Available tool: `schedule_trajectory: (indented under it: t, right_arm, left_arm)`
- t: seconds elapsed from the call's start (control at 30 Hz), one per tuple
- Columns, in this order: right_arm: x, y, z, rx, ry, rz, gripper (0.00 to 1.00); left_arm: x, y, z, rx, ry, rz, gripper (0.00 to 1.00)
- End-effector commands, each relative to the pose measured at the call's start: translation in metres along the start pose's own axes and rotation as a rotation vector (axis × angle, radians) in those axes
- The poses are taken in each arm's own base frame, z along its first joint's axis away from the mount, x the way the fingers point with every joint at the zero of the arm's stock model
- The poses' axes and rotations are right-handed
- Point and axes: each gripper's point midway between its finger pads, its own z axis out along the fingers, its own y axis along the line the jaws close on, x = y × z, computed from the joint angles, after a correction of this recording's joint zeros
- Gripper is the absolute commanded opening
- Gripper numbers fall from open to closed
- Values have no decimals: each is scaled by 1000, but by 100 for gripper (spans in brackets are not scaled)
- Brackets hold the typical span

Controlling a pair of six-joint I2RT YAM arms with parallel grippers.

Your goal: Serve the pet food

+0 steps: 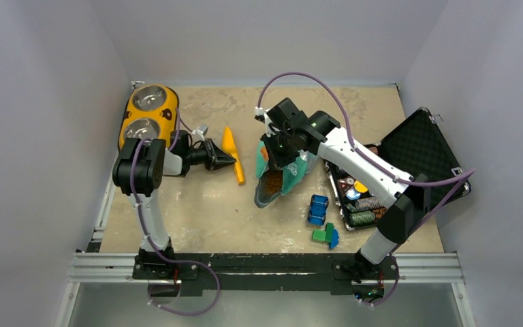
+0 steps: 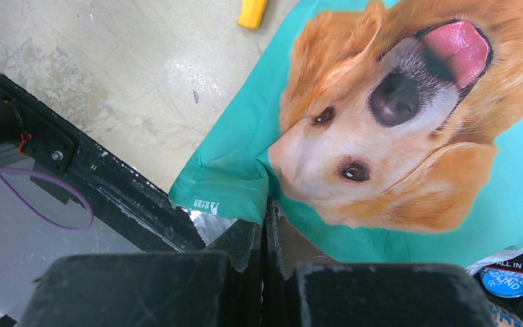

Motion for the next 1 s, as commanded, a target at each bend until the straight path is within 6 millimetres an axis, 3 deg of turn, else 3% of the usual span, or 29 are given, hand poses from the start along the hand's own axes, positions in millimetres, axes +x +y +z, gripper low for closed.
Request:
schedule_trajectory:
  t: [0.0,0.33,0.8,0.97]
  right_arm:
    - [-18,18,-35,-82,-123,-3,0]
    - [-18,21,-36,-95,-129,-7,0]
    - [-15,26,-35,-107,-129,-19,0]
    - [-16,24,-37,-99,-138,-19,0]
  left_arm:
    - [-8,9,-3,-85,-13,98,17]
    - [-5,9,-11,-138,-46,103,29]
    - [-1,-15,-28,-181,-64,161,46]
    - [14,-13,-42,-349,-69,172,78]
